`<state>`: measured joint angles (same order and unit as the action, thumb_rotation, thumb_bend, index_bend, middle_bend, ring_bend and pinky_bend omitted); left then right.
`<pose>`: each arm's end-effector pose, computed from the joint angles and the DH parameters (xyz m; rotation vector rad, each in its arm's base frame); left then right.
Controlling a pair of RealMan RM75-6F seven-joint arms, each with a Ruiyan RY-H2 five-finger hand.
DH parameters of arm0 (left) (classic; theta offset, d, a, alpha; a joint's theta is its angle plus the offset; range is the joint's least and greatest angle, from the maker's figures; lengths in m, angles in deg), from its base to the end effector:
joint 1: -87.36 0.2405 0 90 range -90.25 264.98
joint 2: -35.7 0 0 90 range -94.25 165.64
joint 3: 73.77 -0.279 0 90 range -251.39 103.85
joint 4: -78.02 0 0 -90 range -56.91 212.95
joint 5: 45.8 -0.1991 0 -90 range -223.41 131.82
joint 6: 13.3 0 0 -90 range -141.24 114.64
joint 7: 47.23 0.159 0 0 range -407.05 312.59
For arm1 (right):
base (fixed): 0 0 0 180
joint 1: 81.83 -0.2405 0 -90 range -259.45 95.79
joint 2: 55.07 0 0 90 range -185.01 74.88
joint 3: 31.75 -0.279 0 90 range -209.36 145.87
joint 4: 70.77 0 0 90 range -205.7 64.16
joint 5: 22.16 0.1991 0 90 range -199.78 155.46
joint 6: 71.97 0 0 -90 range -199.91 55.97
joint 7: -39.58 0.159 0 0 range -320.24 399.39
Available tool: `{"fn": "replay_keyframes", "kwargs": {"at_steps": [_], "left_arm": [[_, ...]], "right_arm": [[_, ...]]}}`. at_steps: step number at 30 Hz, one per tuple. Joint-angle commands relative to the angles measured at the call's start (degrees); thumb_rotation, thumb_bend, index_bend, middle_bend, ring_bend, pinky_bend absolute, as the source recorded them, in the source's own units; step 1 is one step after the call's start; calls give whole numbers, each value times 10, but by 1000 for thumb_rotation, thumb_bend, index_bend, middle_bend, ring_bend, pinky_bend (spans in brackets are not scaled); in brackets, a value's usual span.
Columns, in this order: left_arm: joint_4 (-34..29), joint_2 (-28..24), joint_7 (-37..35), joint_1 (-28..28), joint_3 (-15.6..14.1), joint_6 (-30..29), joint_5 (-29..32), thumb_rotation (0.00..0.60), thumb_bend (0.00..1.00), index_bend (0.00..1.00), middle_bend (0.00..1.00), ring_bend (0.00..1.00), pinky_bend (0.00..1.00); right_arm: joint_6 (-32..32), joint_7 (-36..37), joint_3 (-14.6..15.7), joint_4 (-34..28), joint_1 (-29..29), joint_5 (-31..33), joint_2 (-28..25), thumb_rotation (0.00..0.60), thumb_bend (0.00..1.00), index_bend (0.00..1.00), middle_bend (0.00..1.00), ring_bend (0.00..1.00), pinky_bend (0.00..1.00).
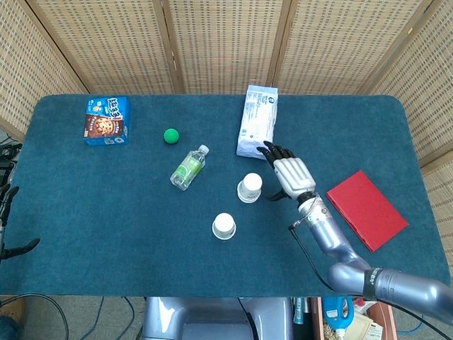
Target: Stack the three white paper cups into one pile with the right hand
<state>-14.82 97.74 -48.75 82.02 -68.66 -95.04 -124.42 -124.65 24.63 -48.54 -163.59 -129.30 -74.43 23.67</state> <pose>-0.3442 0.2065 0.1965 -1.2822 -0.9646 -0.8495 -0.1263 -0.4071 0.0549 1.7322 -1.1034 1.0546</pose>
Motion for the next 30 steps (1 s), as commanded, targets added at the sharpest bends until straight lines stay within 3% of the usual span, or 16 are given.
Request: {"fn": "replay_keyframes", "kwargs": {"at_steps": [1, 5, 8, 25, 30], "left_arm": [[0, 0, 0, 0, 0, 0, 0, 600, 123, 0, 0, 0, 0], [1, 1, 1, 0, -2, 0, -3, 600, 123, 0, 0, 0, 0], [3, 0, -2, 1, -3, -3, -6, 600, 123, 0, 0, 0, 0], [5, -2, -10, -2, -1, 5, -1, 600, 122, 0, 0, 0, 0], [5, -4, -13, -3, -1, 7, 0, 600, 123, 0, 0, 0, 0]], "right_arm": [[-11, 13, 18, -29, 12, -49, -8, 600, 195, 93, 77, 84, 156], [22, 27, 60, -68, 12, -126, -13, 600, 195, 97, 151, 85, 155], [51, 28, 78, -63, 1, -155, -4, 600, 195, 124, 197, 85, 155], [60, 2, 80, 22, -26, -116, 108, 600, 197, 214, 297, 184, 211], [50, 0, 78, 38, -25, -109, 126, 600, 245, 261, 343, 220, 236]]}}
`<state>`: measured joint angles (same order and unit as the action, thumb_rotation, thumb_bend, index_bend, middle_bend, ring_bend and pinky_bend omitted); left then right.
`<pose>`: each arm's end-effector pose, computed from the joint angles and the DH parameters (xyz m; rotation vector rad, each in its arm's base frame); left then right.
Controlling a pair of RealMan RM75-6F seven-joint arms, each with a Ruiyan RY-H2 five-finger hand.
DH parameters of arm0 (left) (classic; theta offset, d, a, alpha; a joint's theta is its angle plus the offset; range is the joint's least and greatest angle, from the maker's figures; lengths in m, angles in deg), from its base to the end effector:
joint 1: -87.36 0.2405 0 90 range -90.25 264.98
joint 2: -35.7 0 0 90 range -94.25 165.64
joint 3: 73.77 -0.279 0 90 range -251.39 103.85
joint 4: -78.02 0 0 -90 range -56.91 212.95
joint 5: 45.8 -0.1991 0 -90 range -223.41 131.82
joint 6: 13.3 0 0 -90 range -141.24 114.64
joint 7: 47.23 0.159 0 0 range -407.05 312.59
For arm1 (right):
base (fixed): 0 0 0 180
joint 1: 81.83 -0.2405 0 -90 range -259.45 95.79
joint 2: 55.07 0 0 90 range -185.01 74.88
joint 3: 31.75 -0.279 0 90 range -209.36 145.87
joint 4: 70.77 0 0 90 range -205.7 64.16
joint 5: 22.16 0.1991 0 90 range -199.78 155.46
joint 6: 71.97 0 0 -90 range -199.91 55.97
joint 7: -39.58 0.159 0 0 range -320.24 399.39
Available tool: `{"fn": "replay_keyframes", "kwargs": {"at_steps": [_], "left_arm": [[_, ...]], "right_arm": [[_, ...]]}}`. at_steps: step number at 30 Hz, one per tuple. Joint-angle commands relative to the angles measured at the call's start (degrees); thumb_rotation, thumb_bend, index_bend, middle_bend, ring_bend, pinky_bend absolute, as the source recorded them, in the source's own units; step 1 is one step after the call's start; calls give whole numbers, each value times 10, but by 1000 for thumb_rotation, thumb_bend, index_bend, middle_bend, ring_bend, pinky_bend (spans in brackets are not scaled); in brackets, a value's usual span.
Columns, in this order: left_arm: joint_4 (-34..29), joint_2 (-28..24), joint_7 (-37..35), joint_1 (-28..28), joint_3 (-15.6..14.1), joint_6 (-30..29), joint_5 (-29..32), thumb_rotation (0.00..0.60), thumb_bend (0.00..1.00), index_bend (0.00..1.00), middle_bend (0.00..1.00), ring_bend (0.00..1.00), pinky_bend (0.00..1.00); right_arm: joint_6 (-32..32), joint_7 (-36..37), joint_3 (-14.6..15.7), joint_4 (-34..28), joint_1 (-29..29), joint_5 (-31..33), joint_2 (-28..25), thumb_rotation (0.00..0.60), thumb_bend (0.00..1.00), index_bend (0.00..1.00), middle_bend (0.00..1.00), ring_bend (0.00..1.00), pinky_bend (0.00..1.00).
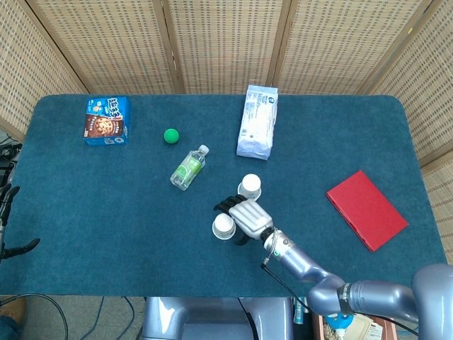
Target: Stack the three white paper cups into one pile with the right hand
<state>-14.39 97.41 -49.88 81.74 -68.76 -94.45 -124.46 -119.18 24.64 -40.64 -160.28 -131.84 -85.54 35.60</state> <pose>-0.3456 0.2079 0.1977 -1.2866 -0.9741 -0.8521 -0.0971 -0.3499 -0.0502 2.1240 -1.0737 0.9972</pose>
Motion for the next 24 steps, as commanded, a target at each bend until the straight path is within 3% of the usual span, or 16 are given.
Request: {"fn": "replay_keyframes", "kwargs": {"at_steps": [1, 13, 18, 24], "left_arm": [[1, -1, -3, 0, 0, 1, 1, 600, 123, 0, 0, 0, 0], [3, -3, -10, -2, -1, 6, 1, 600, 122, 0, 0, 0, 0], [3, -3, -11, -3, -2, 7, -1, 600, 123, 0, 0, 0, 0], [6, -3, -13, -3, -2, 10, 2, 600, 123, 0, 0, 0, 0]], "right_arm": [[-7, 2, -1, 8, 2, 4, 10, 600, 258, 269, 355, 225, 241], [-35, 15, -7, 32, 12, -6, 37, 600, 338, 441, 480, 253, 243], [-37, 29, -8, 32, 16, -16, 39, 600, 351, 459, 497, 254, 243], [-46, 50, -21, -14, 23, -30, 10, 600, 357, 459, 496, 254, 243]]}}
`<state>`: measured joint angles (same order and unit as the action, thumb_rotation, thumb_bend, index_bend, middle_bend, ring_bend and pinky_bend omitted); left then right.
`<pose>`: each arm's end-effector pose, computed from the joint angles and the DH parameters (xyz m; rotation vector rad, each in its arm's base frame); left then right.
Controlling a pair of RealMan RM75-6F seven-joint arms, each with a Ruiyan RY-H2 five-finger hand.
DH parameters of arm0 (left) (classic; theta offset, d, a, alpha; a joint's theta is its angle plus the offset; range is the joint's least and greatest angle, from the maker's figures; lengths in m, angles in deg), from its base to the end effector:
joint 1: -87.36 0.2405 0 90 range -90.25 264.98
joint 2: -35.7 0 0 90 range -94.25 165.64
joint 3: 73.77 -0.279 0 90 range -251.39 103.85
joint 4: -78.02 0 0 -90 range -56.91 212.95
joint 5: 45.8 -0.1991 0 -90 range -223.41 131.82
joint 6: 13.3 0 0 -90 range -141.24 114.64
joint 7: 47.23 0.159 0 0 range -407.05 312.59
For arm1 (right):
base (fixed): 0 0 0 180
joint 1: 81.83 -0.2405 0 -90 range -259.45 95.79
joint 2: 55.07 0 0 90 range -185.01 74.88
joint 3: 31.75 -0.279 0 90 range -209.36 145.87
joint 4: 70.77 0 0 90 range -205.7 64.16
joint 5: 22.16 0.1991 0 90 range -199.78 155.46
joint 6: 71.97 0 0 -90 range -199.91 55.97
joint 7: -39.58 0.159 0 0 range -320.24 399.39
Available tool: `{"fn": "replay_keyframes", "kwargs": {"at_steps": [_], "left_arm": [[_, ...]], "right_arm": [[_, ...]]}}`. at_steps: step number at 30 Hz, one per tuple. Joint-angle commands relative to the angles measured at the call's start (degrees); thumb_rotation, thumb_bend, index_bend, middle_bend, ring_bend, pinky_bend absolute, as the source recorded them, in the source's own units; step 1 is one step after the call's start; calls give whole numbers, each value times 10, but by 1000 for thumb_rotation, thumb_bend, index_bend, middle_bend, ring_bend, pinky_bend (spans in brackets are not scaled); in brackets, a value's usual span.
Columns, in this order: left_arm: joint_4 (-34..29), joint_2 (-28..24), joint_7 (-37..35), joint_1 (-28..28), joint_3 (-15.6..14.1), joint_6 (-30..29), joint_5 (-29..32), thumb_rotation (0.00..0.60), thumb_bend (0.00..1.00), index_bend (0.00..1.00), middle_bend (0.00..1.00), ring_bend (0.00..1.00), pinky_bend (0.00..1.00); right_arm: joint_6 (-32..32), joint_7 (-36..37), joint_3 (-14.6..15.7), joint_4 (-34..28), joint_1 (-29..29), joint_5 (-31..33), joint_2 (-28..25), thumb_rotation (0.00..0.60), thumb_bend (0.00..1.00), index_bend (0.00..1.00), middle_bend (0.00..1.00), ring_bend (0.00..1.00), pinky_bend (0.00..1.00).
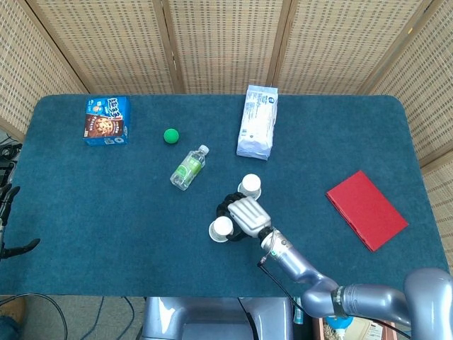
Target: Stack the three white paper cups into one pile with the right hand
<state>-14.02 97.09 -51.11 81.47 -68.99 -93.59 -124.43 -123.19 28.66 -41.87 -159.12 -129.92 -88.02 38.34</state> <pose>-0.3475 0.2088 0.1978 -1.2919 -0.9920 -0.8515 -0.0930 -0.3485 -0.0517 2.0320 -1.1369 1.1188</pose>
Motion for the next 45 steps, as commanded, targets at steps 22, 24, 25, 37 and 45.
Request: {"fn": "replay_keyframes", "kwargs": {"at_steps": [22, 24, 25, 37, 45], "left_arm": [[-5, 3, 13, -4, 0, 4, 3, 600, 122, 0, 0, 0, 0], [-6, 4, 14, -4, 0, 5, 5, 600, 122, 0, 0, 0, 0], [-6, 4, 14, -4, 0, 5, 6, 600, 122, 0, 0, 0, 0], [-4, 2, 11, -6, 3, 9, 12, 600, 122, 0, 0, 0, 0], [-2, 2, 11, -6, 2, 9, 11, 600, 123, 0, 0, 0, 0]], "right_arm": [[-38, -55, -97, -66, -3, 153, -151, 600, 385, 459, 495, 254, 243], [-36, -55, -98, -57, -6, 165, -148, 600, 385, 459, 495, 254, 243], [-35, -56, -98, -51, -8, 171, -146, 600, 385, 459, 495, 254, 243], [-24, -91, -92, -37, -34, 237, -137, 600, 386, 459, 492, 254, 243], [-27, -99, -87, -46, -41, 248, -143, 600, 385, 459, 491, 254, 243]]}}
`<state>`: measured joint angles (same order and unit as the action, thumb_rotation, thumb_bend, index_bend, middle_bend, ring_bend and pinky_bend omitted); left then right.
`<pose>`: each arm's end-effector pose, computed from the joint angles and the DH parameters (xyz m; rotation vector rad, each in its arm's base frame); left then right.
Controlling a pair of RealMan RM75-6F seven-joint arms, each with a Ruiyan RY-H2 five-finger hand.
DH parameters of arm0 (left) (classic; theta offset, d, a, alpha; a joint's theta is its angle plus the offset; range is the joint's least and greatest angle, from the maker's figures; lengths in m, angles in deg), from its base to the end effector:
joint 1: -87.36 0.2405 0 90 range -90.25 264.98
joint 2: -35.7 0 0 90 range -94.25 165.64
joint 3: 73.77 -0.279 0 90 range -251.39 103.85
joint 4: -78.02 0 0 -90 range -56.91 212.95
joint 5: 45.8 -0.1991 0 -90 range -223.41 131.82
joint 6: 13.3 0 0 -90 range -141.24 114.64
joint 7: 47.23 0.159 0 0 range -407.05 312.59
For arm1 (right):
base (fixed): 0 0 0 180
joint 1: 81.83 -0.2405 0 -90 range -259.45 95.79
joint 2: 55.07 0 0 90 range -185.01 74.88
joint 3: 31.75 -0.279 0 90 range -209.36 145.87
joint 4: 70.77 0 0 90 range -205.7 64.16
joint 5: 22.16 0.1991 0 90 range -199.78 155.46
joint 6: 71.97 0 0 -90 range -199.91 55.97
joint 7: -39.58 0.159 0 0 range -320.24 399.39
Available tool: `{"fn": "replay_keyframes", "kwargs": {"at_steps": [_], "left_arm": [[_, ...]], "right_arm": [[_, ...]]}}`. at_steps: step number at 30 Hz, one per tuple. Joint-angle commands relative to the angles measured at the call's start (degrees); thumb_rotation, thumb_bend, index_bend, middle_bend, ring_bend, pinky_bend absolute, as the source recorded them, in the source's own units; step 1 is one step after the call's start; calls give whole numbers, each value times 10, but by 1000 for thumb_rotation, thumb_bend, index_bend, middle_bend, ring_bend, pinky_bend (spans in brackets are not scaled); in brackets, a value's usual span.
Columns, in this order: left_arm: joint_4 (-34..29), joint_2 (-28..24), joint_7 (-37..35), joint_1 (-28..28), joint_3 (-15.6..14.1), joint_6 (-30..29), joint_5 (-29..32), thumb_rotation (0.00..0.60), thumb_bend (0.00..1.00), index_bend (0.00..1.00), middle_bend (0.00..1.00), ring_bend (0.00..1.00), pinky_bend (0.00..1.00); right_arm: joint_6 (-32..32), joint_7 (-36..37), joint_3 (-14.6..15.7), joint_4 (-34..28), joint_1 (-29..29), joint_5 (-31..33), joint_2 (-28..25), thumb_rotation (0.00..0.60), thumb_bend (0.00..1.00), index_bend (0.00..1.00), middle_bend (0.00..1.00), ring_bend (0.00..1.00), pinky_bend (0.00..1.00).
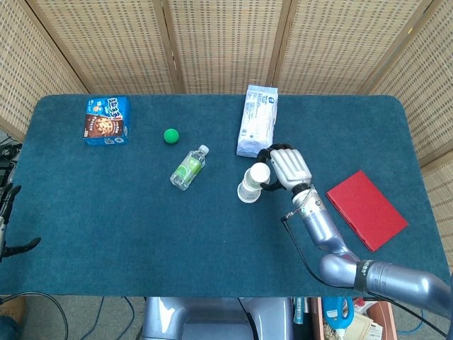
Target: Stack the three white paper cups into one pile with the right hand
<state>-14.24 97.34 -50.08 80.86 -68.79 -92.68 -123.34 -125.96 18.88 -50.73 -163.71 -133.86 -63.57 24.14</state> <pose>-0.3477 0.2127 0.1952 -1.2922 -0.9975 -0.8367 -0.1073 -0.4254 0.0591 1.6630 -1.1304 1.0295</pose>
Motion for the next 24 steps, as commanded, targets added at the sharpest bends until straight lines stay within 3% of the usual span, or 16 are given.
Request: {"fn": "replay_keyframes", "kwargs": {"at_steps": [1, 12, 17, 24], "left_arm": [[0, 0, 0, 0, 0, 0, 0, 600, 122, 0, 0, 0, 0], [-3, 0, 5, -1, 1, 0, 3, 600, 122, 0, 0, 0, 0], [-3, 0, 5, -1, 1, 1, 5, 600, 122, 0, 0, 0, 0], [-1, 1, 5, -1, 1, 1, 5, 600, 123, 0, 0, 0, 0]], "right_arm": [[1, -3, 2, -1, -2, 6, -1, 600, 385, 459, 491, 254, 243], [11, -5, 12, 6, -12, 23, 3, 600, 386, 459, 473, 254, 243], [20, -1, 16, 8, -15, 23, 3, 600, 386, 420, 394, 254, 243], [26, 9, 20, 9, -16, 20, 2, 600, 385, 419, 396, 254, 243]]}}
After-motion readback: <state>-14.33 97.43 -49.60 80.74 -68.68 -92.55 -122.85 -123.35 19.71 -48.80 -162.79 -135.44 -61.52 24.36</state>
